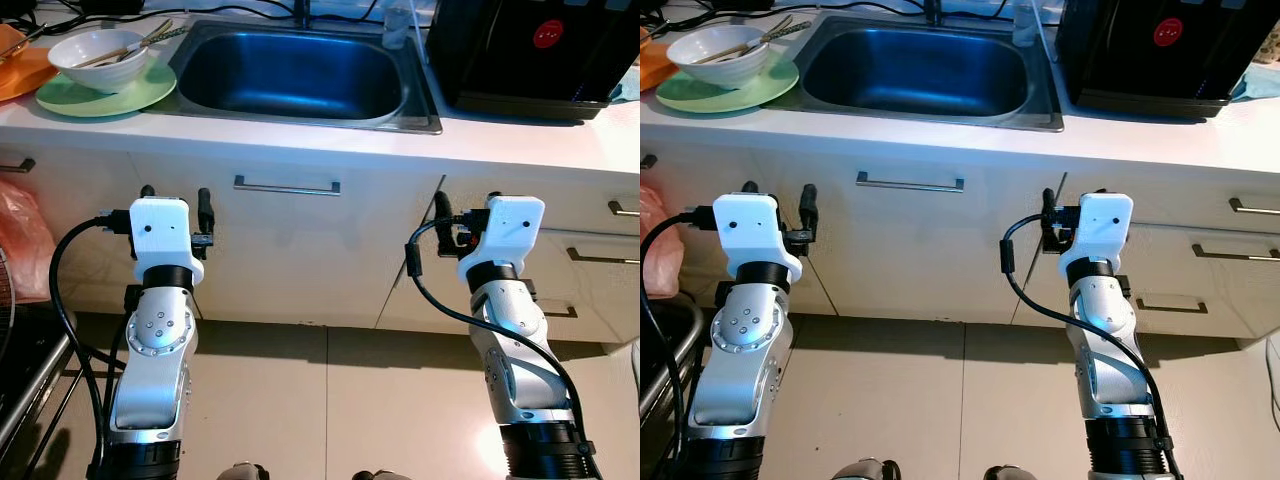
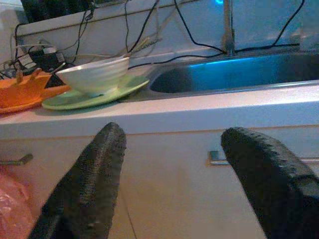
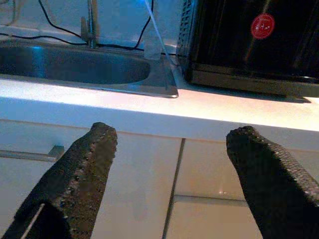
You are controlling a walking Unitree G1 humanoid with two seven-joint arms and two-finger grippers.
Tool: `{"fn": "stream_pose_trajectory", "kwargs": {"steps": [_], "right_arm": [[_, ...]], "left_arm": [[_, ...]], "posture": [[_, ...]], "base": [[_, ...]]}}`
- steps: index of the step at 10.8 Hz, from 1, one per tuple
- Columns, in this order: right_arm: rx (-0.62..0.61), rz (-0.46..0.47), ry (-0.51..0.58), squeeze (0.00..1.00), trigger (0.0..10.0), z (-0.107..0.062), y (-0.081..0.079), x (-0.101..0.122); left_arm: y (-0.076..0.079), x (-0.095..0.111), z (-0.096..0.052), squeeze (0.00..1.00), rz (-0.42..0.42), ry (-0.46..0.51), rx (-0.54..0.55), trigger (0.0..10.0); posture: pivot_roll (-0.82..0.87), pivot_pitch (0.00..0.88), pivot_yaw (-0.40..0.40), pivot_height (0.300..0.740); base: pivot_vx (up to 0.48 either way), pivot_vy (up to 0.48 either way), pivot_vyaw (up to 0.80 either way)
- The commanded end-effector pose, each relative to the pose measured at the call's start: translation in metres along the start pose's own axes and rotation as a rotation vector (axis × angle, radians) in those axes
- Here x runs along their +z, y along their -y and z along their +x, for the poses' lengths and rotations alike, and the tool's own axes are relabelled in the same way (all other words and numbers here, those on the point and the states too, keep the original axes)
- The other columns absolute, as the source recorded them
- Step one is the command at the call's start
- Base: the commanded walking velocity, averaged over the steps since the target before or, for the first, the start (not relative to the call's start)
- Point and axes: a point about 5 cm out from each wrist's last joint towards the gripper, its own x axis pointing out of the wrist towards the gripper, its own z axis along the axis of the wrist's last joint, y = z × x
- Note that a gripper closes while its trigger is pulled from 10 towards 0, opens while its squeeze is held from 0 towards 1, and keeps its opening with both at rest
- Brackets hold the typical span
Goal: Kitchen organization
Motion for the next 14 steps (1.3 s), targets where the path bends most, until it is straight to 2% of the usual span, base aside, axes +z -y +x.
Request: {"fn": "stream_pose_trajectory", "kwargs": {"steps": [1, 9, 12, 13, 14], "right_arm": [[0.001, -0.018, 0.017, 1.00, 10.0, 0.003, 0.000, 0.003], [0.046, 0.046, 0.029, 1.00, 10.0, 0.006, -0.004, 0.011], [0.054, 0.058, 0.063, 1.00, 10.0, 0.008, -0.006, 0.020], [0.066, 0.068, 0.100, 1.00, 10.0, 0.011, -0.009, 0.032], [0.067, 0.077, 0.118, 1.00, 10.0, 0.012, -0.009, 0.038]], "left_arm": [[0.000, 0.005, 0.002, 1.00, -0.019, 0.019, 0.016, 10.0], [-0.001, 0.014, 0.007, 1.00, -0.036, 0.043, 0.021, 10.0], [-0.002, 0.027, 0.013, 1.00, -0.041, 0.076, 0.038, 10.0], [-0.004, 0.039, 0.016, 0.00, -0.071, 0.107, 0.033, 10.0], [-0.005, 0.046, 0.018, 0.00, -0.078, 0.129, 0.035, 10.0]], "posture": [[-0.03, 0.096, -0.043, 0.740], [-0.04, 0.102, -0.044, 0.740], [-0.03, 0.100, -0.047, 0.740], [-0.03, 0.099, -0.049, 0.740], [-0.03, 0.099, -0.048, 0.740]], "base": [[0.000, 0.000, 0.00], [0.000, 0.000, 0.00], [0.000, 0.000, 0.00], [0.000, 0.000, 0.00], [0.000, 0.000, 0.00]]}}
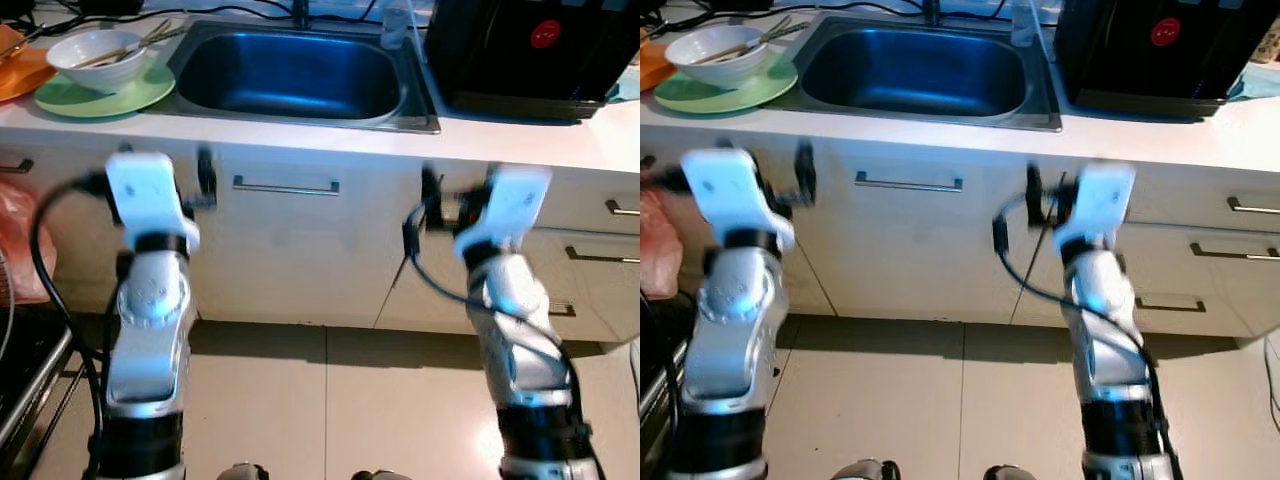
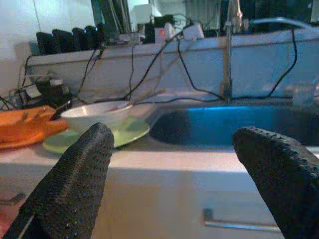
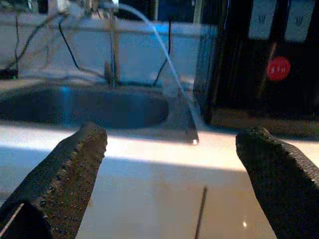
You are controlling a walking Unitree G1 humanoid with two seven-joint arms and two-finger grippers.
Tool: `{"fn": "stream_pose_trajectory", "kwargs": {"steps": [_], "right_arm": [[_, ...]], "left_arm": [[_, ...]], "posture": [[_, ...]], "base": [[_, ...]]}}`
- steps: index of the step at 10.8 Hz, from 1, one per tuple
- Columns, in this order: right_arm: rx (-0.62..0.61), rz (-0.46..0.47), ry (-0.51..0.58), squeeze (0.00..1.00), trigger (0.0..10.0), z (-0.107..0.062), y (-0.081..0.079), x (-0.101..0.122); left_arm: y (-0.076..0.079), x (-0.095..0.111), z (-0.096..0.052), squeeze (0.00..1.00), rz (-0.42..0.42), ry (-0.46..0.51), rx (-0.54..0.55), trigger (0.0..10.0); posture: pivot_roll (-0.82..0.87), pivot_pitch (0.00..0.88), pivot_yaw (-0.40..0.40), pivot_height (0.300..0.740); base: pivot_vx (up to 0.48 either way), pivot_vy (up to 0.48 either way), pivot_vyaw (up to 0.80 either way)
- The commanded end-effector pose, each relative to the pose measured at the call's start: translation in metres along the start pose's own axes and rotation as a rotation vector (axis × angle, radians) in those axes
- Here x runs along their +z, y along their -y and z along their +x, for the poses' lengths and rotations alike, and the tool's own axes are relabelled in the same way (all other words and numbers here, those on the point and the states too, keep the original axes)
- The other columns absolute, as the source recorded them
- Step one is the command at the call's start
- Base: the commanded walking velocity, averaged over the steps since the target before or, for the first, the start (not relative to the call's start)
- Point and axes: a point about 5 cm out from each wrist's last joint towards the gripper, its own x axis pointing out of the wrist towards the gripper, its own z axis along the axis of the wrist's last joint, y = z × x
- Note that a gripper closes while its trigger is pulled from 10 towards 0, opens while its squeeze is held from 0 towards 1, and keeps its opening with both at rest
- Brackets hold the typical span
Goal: Kitchen organization
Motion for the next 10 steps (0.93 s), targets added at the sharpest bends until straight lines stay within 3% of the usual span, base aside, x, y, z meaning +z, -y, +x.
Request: {"fn": "stream_pose_trajectory", "kwargs": {"steps": [1, 2, 3, 10], "right_arm": [[-0.007, 0.014, 0.016, 1.00, 10.0, 0.001, 0.002, 0.007], [-0.008, 0.015, 0.032, 0.44, 10.0, 0.003, 0.002, 0.012], [-0.008, 0.017, 0.033, 0.00, 10.0, 0.003, 0.002, 0.012], [0.036, -0.001, 0.025, 0.00, 10.0, 0.000, -0.004, 0.012]], "left_arm": [[-0.002, 0.004, 0.002, 0.00, -0.002, 0.009, 0.008, 10.0], [-0.005, -0.003, 0.001, 0.00, -0.002, -0.021, 0.013, 10.0], [-0.006, -0.006, 0.001, 0.00, 0.002, -0.034, 0.017, 10.0], [-0.008, 0.006, 0.009, 0.00, 0.006, -0.009, 0.035, 10.0]], "posture": [[-0.03, 0.099, -0.045, 0.740], [-0.03, 0.101, -0.044, 0.740], [-0.03, 0.102, -0.044, 0.740], [-0.03, 0.102, -0.047, 0.740]], "base": [[0.000, 0.000, 0.00], [0.000, 0.000, 0.00], [0.000, 0.000, 0.00], [0.422, 0.000, 0.00]]}}
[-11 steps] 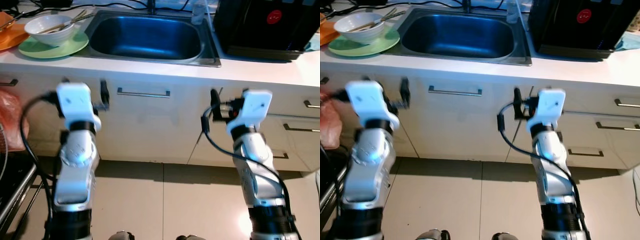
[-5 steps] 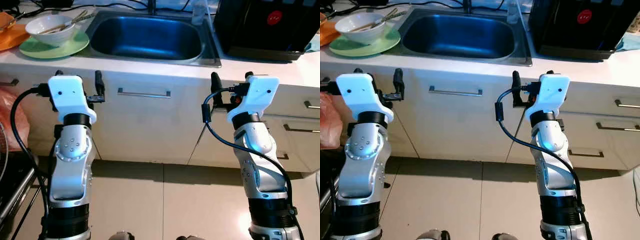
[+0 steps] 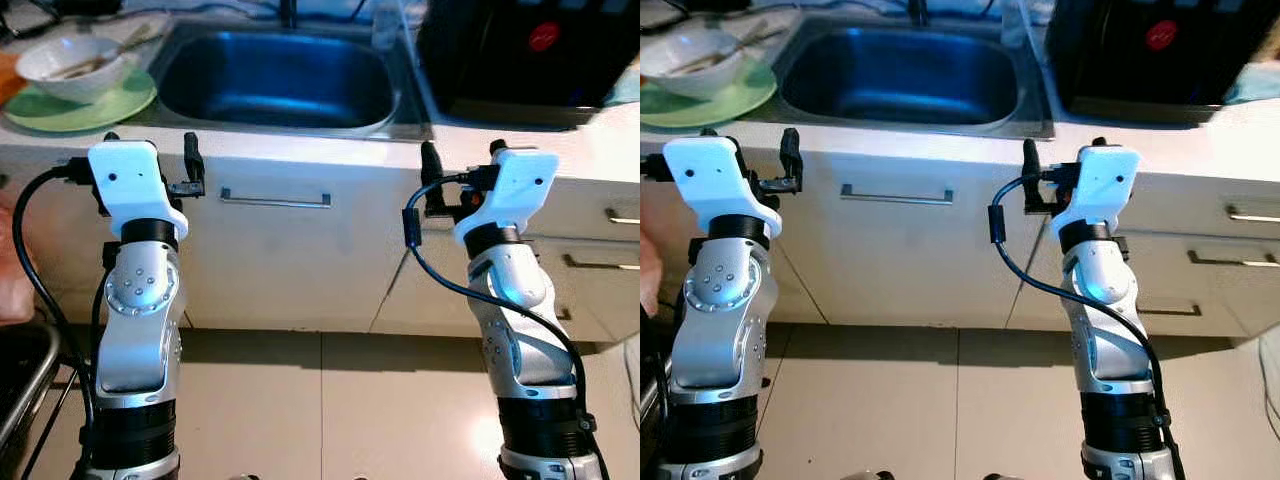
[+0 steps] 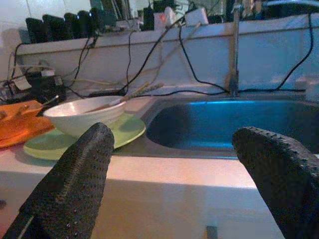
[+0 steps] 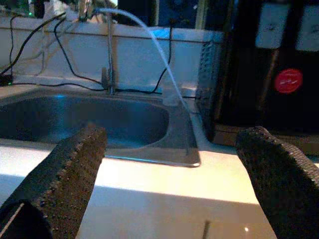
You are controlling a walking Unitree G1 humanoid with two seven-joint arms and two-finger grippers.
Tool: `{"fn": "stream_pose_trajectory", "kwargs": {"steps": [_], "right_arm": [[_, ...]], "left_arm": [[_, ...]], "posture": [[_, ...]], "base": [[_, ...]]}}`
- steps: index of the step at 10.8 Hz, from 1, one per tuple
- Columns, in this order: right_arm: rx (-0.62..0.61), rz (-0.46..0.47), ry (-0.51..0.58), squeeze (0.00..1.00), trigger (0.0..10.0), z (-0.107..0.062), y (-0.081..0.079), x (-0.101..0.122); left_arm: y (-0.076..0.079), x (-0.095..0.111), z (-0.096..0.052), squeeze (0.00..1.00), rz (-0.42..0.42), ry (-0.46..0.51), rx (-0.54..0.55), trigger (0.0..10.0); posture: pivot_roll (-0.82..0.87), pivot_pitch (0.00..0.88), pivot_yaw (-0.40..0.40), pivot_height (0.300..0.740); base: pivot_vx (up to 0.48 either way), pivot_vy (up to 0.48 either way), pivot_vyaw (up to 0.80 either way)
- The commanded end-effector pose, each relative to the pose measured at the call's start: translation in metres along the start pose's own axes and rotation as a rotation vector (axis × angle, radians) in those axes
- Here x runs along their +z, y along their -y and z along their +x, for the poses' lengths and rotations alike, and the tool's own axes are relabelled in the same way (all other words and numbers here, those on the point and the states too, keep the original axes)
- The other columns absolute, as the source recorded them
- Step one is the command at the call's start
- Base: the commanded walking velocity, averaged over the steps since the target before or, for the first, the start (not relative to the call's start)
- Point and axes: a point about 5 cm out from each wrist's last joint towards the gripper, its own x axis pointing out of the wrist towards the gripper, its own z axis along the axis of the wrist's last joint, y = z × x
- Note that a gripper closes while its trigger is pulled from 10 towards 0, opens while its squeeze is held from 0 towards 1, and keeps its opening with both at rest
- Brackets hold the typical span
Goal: Kitchen organization
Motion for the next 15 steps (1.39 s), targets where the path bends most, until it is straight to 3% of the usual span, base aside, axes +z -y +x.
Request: {"fn": "stream_pose_trajectory", "kwargs": {"steps": [1, 13, 15], "right_arm": [[0.012, -0.007, -0.003, 0.00, 10.0, -0.0013, 0.0002, 0.0014], [0.013, 0.007, -0.014, 0.00, 10.0, -0.0032, -0.0011, -0.0019], [0.000, 0.015, -0.024, 0.00, 10.0, -0.0026, 0.0006, -0.0027]], "left_arm": [[0.0020, 0.0056, 0.0020, 0.00, 0.000, 0.016, 0.005, 10.0], [0.0037, -0.0017, 0.0009, 0.00, 0.002, -0.027, 0.000, 10.0], [0.0058, -0.0039, 0.0008, 0.00, -0.021, -0.040, -0.005, 10.0]], "posture": [[-0.03, 0.101, -0.048, 0.740], [-0.03, 0.105, -0.048, 0.740], [-0.03, 0.105, -0.049, 0.740]], "base": [[0.469, 0.000, 0.00], [0.459, 0.000, 0.00], [0.174, 0.000, -0.36]]}}
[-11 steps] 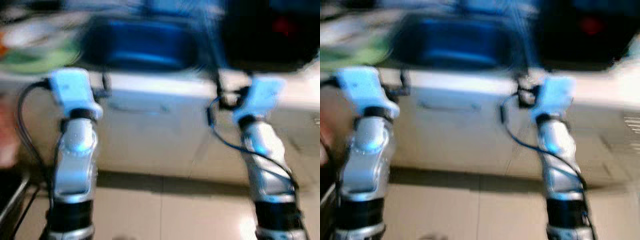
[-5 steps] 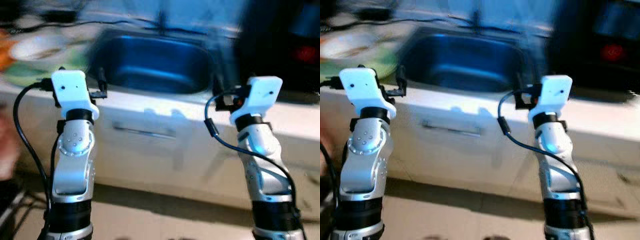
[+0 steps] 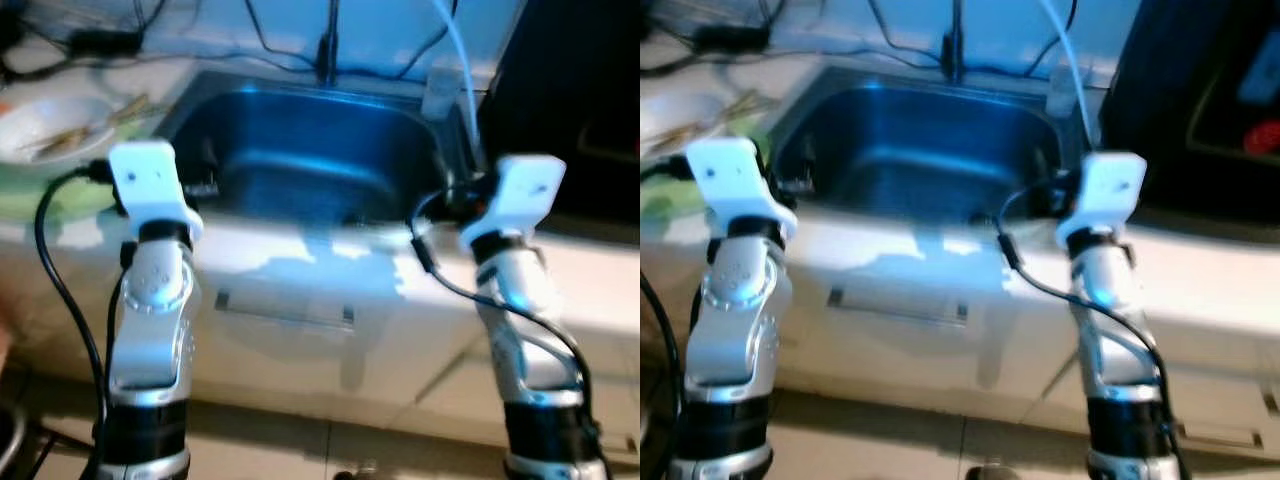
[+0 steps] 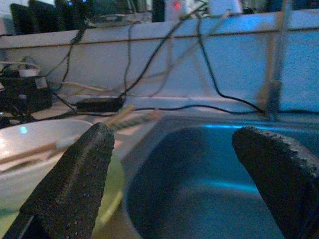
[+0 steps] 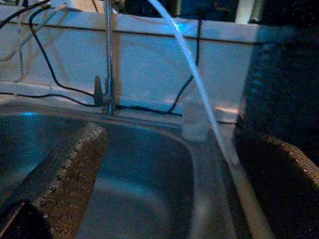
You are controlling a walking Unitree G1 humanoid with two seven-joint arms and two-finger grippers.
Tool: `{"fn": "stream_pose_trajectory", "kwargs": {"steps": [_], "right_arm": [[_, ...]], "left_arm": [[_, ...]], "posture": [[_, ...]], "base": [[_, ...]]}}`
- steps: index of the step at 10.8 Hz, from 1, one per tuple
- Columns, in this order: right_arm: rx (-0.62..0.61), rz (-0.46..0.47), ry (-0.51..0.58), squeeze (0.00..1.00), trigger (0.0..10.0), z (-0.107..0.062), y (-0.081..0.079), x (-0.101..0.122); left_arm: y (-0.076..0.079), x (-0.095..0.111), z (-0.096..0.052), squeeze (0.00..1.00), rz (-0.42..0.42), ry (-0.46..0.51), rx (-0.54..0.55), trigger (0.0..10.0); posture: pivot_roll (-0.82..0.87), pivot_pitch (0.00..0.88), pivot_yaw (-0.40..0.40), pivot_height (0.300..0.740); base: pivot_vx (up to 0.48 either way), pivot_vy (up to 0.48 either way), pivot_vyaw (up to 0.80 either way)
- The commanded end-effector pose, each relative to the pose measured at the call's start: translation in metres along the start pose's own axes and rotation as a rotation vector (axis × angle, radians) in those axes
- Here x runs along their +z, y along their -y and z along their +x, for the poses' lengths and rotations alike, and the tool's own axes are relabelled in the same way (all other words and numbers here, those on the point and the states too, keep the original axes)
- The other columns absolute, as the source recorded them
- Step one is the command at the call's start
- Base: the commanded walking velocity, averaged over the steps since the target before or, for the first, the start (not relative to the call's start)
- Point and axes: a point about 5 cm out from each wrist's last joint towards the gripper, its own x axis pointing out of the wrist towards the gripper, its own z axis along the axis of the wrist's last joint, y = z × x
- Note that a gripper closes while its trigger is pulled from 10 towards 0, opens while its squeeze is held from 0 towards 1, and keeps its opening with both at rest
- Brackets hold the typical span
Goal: Kitchen organization
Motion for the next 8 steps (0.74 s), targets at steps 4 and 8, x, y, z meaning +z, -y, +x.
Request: {"fn": "stream_pose_trajectory", "kwargs": {"steps": [4, 8], "right_arm": [[0.023, 0.020, 0.003, 0.00, 10.0, 0.0023, -0.0074, 0.0022], [0.015, 0.028, -0.012, 0.00, 10.0, 0.0020, -0.0078, 0.0006]], "left_arm": [[-0.0052, -0.0023, 0.0007, 0.00, -0.009, -0.019, 0.023, 10.0], [-0.0045, -0.0048, 0.0006, 0.00, -0.024, -0.039, 0.013, 10.0]], "posture": [[-0.03, 0.102, -0.049, 0.740], [-0.03, 0.105, -0.048, 0.740]], "base": [[0.000, 0.000, -0.60], [0.000, 0.000, -0.55]]}}
